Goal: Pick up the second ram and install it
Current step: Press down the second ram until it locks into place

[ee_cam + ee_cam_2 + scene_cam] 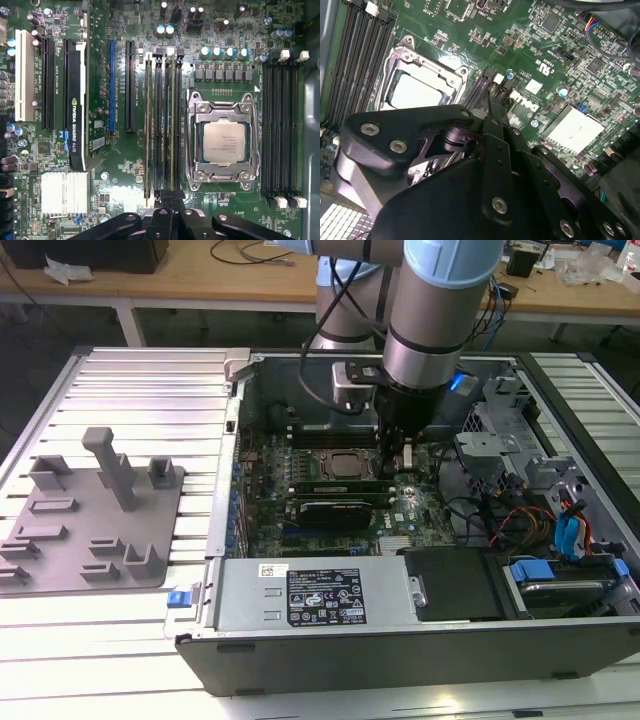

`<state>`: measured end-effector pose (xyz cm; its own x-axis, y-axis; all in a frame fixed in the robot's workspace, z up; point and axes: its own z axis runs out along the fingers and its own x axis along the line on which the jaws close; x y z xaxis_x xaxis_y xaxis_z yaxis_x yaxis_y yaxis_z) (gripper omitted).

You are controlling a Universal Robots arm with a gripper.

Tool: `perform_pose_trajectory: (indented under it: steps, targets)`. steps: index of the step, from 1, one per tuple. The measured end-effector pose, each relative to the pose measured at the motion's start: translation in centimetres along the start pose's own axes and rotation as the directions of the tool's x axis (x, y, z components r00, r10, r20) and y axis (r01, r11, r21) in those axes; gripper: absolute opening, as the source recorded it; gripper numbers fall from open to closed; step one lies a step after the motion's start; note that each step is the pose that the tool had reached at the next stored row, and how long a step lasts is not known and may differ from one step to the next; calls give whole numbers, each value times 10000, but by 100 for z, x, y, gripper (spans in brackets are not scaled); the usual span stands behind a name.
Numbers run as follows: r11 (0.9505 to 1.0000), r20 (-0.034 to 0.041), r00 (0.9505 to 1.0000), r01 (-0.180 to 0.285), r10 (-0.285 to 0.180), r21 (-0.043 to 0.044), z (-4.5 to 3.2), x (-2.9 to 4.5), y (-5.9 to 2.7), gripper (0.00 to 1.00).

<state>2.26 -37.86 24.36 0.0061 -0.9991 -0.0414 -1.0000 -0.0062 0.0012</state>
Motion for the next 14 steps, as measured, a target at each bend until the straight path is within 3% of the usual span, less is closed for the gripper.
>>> perform_pose_trajectory:
  steps: [8, 14]
  targets:
    - [9994, 1, 9994, -335, 335, 24, 94, -62, -1, 8]
    - [9994, 0, 9994, -353, 353, 37, 137, -60, 0, 8]
